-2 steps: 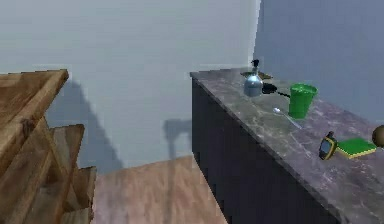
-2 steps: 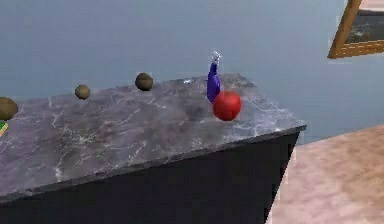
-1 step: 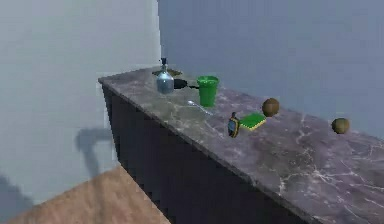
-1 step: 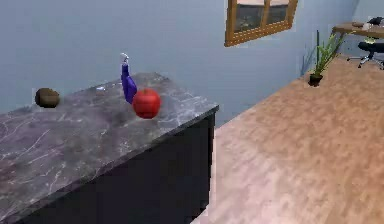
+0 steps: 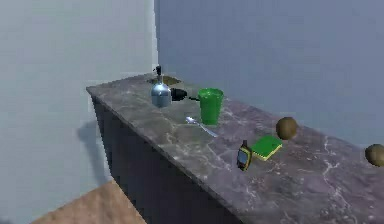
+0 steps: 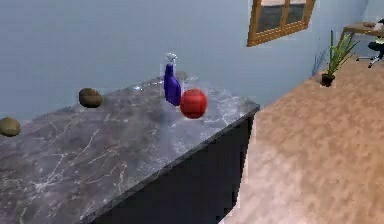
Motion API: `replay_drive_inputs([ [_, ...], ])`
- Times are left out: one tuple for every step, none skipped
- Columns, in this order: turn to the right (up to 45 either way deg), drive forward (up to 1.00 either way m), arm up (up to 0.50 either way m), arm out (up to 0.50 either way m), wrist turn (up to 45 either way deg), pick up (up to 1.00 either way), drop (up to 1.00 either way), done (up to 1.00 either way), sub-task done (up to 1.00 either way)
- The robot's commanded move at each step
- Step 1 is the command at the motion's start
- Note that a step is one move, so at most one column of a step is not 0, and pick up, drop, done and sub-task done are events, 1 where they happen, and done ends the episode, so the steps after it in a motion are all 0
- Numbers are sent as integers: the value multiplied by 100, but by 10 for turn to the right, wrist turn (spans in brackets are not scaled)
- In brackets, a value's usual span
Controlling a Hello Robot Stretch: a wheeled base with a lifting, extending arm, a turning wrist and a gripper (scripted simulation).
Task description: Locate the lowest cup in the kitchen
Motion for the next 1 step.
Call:
replay_drive_inputs([
  [450,0,0,0,0,0,0,0,0],
])
